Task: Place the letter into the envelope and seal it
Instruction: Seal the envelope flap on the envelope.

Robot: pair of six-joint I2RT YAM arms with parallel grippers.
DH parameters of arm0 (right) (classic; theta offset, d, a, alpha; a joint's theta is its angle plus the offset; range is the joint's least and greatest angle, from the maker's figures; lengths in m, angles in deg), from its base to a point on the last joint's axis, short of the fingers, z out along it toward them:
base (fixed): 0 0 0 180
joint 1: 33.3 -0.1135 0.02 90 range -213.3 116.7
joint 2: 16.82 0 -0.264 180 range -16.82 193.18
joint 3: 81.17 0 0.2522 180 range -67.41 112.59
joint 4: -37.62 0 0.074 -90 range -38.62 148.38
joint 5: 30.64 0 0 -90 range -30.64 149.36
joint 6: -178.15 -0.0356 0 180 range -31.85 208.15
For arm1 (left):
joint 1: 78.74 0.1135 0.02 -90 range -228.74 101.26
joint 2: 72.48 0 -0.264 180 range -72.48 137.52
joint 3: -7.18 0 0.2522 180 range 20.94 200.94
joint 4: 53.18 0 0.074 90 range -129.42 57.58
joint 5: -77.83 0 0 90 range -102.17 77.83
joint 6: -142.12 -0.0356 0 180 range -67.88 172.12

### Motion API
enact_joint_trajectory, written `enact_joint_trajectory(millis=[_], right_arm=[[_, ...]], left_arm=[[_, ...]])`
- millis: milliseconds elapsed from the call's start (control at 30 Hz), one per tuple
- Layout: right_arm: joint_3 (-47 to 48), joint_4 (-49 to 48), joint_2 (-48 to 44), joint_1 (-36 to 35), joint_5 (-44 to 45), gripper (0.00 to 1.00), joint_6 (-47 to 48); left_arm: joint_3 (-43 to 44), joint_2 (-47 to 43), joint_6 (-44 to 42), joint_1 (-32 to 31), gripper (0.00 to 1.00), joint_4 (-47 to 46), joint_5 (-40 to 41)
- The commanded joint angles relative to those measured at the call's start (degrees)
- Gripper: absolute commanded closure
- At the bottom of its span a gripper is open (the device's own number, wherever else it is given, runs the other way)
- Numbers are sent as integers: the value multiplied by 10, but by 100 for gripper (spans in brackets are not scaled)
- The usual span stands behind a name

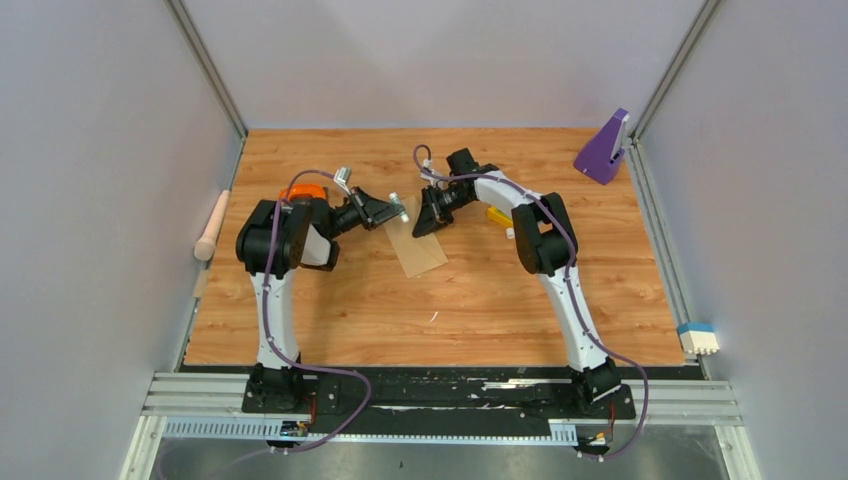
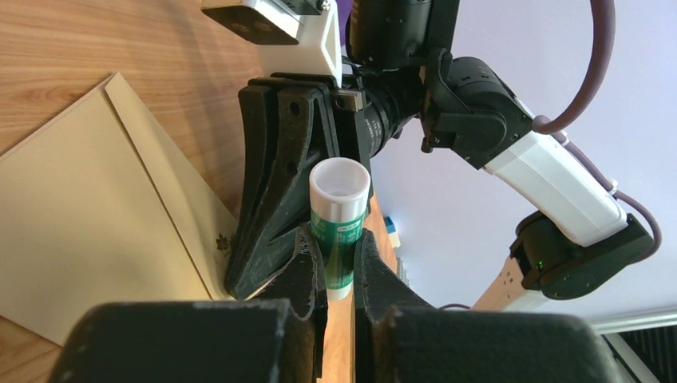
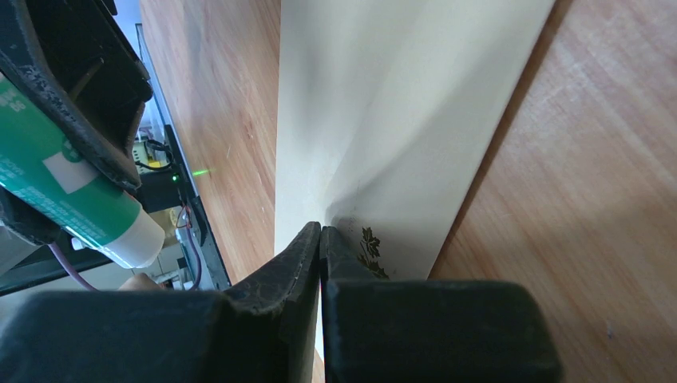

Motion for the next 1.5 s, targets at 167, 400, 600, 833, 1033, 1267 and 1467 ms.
enact_joint_trajectory(millis=[167,400,600,833,1033,1267,1467], right_arm=[[17,-37,15,-2,-12,99,-7],[24,-42,16,-2,-9,100,-6],[29,-20,16,-7,99,100,11],[9,1,23,-11,158,100,18],[5,4,6,-10,164,100,20],[14,2,-13,-10,167,100,27],[19,-1,-31,-8,135,100,33]], left_arm=[[13,-2,6,-4,100,-35,-12],[17,-7,9,-4,100,-35,-14],[18,-7,9,-4,100,-36,-14],[18,-7,10,-4,100,-36,-14],[16,8,18,-4,100,-36,-14],[15,15,34,-3,100,-36,-14],[10,6,22,3,100,-36,-11]])
